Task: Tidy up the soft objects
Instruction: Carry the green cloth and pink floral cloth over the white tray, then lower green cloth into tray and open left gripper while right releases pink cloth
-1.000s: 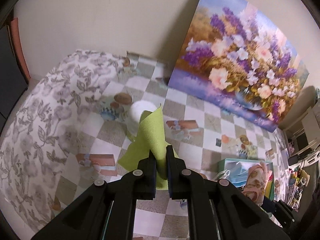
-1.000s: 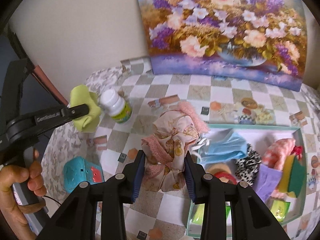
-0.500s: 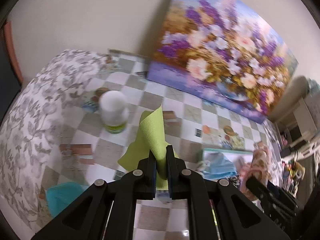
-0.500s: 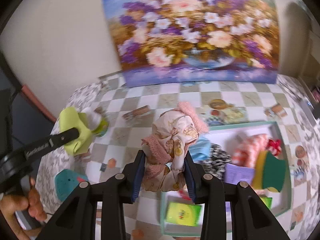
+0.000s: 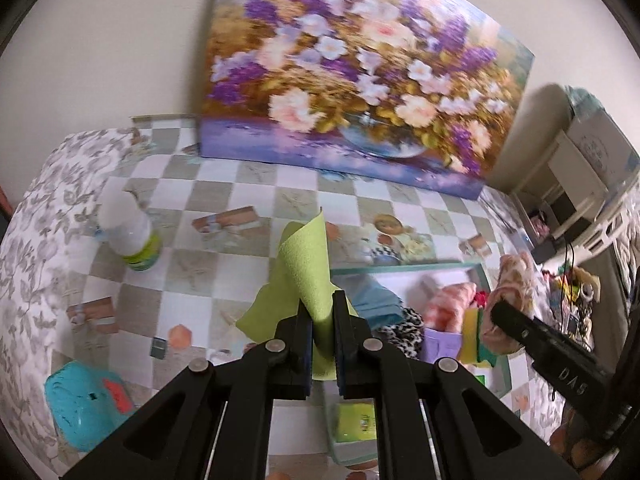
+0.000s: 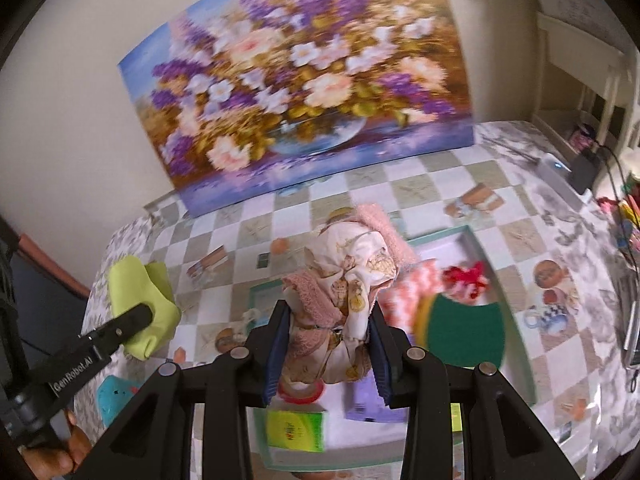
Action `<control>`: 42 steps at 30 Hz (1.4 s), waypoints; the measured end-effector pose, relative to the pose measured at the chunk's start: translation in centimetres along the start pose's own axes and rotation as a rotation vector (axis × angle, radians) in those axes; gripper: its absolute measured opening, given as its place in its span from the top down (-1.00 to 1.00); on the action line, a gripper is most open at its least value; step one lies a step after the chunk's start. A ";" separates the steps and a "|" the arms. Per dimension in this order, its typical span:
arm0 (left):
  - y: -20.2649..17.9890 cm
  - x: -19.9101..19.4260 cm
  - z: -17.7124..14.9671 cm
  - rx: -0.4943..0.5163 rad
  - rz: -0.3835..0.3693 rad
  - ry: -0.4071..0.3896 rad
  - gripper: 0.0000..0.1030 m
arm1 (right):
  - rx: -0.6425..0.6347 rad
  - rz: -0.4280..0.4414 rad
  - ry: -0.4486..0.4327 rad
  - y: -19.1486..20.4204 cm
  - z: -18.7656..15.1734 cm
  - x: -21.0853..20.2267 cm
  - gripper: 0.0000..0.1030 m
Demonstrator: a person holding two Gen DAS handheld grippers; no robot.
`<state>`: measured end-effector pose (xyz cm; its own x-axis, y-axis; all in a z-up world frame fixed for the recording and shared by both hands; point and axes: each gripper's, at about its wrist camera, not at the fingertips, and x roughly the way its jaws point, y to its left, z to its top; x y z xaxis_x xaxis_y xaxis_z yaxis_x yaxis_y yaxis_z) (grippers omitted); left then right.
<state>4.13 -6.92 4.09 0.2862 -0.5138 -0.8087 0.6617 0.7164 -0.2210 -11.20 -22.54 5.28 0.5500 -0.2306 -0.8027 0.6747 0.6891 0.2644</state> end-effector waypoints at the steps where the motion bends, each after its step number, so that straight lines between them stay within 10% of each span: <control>1: -0.5 0.2 -0.1 0.008 0.001 0.005 0.83 | 0.006 -0.004 -0.003 -0.4 0.1 -0.1 0.24; 17: -7.6 4.0 -2.7 0.133 -0.072 0.136 0.83 | 0.105 -0.060 -0.027 -7.0 0.1 -2.2 0.24; 42: -7.0 10.7 -6.1 0.074 -0.041 0.333 0.83 | -0.017 -0.053 0.330 -4.2 -5.2 7.0 0.21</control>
<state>-1.68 -14.53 -6.33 0.0249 -0.3503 -0.9363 0.7203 0.6558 -0.2262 -12.75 -23.50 -4.18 0.3230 -0.0333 -0.9458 0.6885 0.6939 0.2107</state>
